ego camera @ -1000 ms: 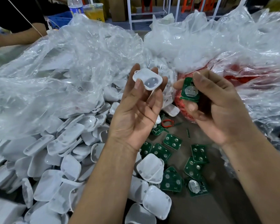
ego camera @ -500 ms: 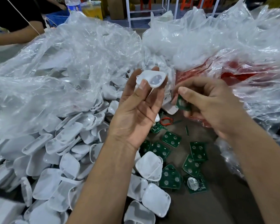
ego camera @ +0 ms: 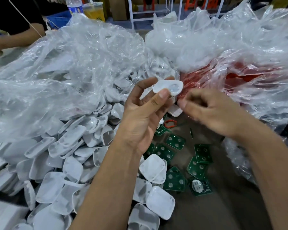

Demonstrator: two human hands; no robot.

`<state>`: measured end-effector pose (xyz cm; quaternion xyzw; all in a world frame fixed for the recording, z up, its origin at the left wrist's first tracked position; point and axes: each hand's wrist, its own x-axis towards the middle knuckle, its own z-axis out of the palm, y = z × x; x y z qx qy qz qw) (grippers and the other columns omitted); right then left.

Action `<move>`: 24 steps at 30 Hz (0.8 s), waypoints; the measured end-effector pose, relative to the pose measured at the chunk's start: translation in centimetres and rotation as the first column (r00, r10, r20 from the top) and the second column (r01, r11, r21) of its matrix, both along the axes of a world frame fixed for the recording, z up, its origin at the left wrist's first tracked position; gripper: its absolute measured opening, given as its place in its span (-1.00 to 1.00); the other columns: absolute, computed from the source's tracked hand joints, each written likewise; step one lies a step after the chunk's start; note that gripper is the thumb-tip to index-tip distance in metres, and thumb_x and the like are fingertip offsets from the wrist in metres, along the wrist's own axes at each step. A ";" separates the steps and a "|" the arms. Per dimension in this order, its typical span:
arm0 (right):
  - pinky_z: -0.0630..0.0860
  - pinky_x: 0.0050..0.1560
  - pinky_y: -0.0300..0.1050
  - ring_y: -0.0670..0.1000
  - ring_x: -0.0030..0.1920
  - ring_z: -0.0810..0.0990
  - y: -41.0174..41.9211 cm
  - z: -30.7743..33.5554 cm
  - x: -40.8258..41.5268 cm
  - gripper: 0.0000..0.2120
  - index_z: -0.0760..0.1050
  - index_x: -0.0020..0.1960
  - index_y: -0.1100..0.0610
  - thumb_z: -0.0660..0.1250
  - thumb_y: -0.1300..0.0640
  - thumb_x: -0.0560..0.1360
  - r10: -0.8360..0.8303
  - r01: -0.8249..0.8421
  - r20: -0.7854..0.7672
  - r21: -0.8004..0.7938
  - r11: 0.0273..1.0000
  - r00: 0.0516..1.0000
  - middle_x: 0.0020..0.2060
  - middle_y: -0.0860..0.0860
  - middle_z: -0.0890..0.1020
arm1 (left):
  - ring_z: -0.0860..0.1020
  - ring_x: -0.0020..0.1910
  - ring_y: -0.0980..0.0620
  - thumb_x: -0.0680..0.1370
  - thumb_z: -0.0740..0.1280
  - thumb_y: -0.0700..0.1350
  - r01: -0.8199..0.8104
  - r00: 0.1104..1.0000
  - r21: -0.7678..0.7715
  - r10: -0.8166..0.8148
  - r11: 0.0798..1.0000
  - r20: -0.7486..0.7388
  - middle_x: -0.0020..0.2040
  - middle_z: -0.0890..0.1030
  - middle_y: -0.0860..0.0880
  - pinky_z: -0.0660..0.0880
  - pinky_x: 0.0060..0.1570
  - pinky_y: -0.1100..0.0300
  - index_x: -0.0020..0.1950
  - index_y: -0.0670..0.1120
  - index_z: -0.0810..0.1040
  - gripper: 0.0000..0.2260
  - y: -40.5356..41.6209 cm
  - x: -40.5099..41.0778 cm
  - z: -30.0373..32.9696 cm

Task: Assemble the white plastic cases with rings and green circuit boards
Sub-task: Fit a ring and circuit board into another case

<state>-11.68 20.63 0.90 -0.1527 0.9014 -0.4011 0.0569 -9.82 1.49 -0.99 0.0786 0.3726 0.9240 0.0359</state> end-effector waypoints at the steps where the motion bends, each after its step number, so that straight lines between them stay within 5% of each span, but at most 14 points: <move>1: 0.38 -0.38 -0.32 -0.18 -0.42 0.49 0.0 -0.3 -0.1 -0.72 0.59 -0.12 -0.05 0.38 -0.26 0.52 0.026 -0.005 -0.104 0.204 0.979 0.994 -0.41 -0.17 0.58 | 0.69 -0.06 -0.03 0.35 0.51 -0.25 0.001 1.000 0.011 -0.001 1.000 0.002 0.03 0.73 -0.12 0.64 0.01 0.15 0.03 -0.05 0.60 -0.70 -0.2 0.0 0.0; 3: 0.44 -0.27 -0.26 -0.23 -0.29 0.57 -0.4 -0.3 0.1 -0.86 0.63 -0.11 -0.13 0.52 -0.16 0.48 0.079 0.012 -0.225 0.377 0.926 0.971 -0.34 -0.23 0.61 | 0.69 -0.02 -0.04 0.38 0.49 -0.24 0.001 1.000 0.021 -0.001 1.000 0.010 0.06 0.72 -0.12 0.63 0.01 0.15 0.09 -0.04 0.59 -0.68 -0.4 0.0 0.1; 5: 0.43 -0.19 -0.22 -0.24 -0.13 0.53 -0.7 -0.2 0.3 -0.79 0.66 -0.12 -0.15 0.52 -0.25 0.39 0.152 -0.029 -0.259 0.424 0.905 0.954 -0.24 -0.25 0.59 | 0.68 -0.01 -0.04 0.38 0.50 -0.23 -0.001 1.000 0.017 0.001 1.000 0.024 0.09 0.72 -0.12 0.63 0.02 0.15 0.17 -0.03 0.57 -0.62 -0.4 0.1 0.1; 8: 0.39 -0.09 -0.20 -0.20 -0.03 0.38 -0.9 -0.2 0.6 -0.59 0.64 -0.12 -0.15 0.46 -0.44 0.25 0.257 -0.157 -0.151 0.478 0.864 0.955 -0.16 -0.24 0.51 | 0.68 0.00 -0.04 0.36 0.52 -0.20 -0.005 0.999 0.024 0.004 1.000 0.048 0.09 0.71 -0.12 0.63 0.04 0.14 0.19 -0.03 0.59 -0.59 -0.5 0.0 0.2; 11: 0.36 -0.02 -0.24 -0.16 0.00 0.32 -1.5 -0.6 0.9 -0.61 0.61 -0.07 -0.13 0.55 -0.36 0.29 0.290 -0.213 -0.068 0.526 0.824 0.955 -0.10 -0.22 0.48 | 0.66 0.04 -0.06 0.39 0.51 -0.21 0.008 0.998 0.065 -0.012 0.998 0.065 0.10 0.70 -0.13 0.63 0.05 0.13 0.16 -0.04 0.61 -0.65 -0.6 -0.1 0.1; 16: 0.50 -0.20 -0.32 -0.18 -0.23 0.63 -1.2 -0.1 0.7 -0.79 0.57 -0.21 -0.06 0.61 0.04 0.41 0.171 -0.155 -0.099 0.148 0.977 0.980 -0.26 -0.13 0.66 | 0.66 0.08 -0.08 0.37 0.52 -0.21 0.015 0.996 0.115 -0.025 0.993 0.083 0.13 0.70 -0.13 0.64 0.06 0.13 0.18 -0.07 0.59 -0.61 -0.7 -0.2 0.1; 20: 0.52 -0.28 -0.33 -0.12 -0.34 0.61 -1.4 -0.6 0.3 -0.78 0.60 -0.16 0.02 0.63 0.20 0.39 -0.020 -0.051 -0.315 -0.215 0.975 0.949 -0.30 -0.09 0.68 | 0.66 0.09 -0.11 0.26 0.56 -0.19 -0.001 0.996 0.184 -0.016 0.983 0.088 0.10 0.71 -0.15 0.66 0.00 0.14 0.13 -0.10 0.61 -0.55 -0.8 -0.5 0.2; 24: 0.62 -0.24 -0.22 -0.10 -0.24 0.68 -1.6 -0.9 0.1 -0.87 0.68 -0.10 0.10 0.61 0.25 0.43 -0.151 -0.011 -0.536 -0.288 0.958 0.831 -0.19 -0.09 0.73 | 0.66 0.11 -0.11 0.24 0.56 -0.21 -0.005 0.996 0.213 -0.014 0.977 0.089 0.11 0.71 -0.14 0.67 -0.03 0.15 0.07 -0.10 0.65 -0.60 -1.0 -0.6 0.2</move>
